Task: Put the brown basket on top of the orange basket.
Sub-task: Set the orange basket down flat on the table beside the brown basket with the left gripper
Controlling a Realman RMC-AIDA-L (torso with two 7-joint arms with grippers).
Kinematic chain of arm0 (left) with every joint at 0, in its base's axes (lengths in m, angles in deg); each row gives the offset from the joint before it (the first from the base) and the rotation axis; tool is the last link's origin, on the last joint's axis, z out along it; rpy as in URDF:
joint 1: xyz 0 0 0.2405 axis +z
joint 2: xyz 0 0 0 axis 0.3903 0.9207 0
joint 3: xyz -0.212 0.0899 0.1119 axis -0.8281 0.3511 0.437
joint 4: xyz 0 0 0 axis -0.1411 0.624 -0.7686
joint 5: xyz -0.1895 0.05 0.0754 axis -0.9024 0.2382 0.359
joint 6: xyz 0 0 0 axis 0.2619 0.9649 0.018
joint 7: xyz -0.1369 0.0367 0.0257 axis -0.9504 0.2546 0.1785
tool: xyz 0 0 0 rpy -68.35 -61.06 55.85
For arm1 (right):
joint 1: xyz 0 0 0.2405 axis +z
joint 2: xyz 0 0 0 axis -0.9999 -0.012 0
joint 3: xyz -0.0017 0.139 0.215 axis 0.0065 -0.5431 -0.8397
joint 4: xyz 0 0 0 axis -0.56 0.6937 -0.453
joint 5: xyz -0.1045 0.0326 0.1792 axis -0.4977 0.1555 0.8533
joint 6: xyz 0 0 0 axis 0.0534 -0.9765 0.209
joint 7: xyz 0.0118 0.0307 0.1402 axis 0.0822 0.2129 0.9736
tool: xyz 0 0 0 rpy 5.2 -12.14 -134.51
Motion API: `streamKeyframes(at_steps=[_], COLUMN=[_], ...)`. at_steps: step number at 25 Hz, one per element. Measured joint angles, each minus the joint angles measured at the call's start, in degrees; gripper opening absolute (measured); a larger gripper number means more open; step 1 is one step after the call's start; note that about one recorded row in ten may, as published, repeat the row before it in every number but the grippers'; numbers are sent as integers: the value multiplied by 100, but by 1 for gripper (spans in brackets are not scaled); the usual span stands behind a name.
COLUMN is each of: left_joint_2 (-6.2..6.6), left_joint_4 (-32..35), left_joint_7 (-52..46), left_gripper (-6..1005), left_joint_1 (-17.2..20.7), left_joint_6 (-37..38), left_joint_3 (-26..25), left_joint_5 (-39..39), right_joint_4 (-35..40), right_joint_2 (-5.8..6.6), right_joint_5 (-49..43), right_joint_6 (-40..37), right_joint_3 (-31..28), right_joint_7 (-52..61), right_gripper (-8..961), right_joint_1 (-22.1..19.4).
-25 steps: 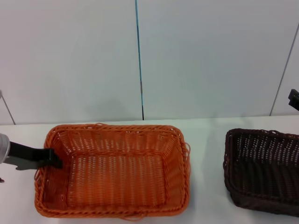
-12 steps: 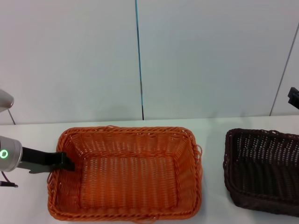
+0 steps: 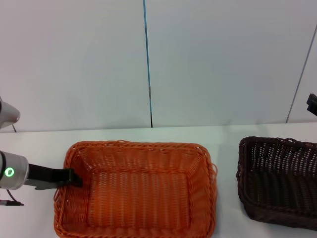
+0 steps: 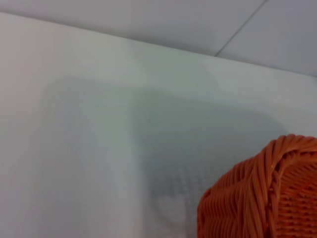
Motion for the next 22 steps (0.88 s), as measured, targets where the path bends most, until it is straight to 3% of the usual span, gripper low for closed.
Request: streamKeyframes(at_steps=[6,22], left_joint_2=[-55,-59], left_joint_4=[9,12], left_joint_7=[76,82], left_gripper=[169,175], left_joint_1=[11,42], left_joint_6=[165,418], left_joint_3=[8,-15], left_joint_5=[0,1], right_joint_4=[-32,-39], right_joint_2=[9,9], right_joint_5=[0,0], right_joint_6=[72,84], right_joint_3=[-14,-28], right_joint_7=[0,0], right_gripper=[916,917], right_joint_1=[19,61])
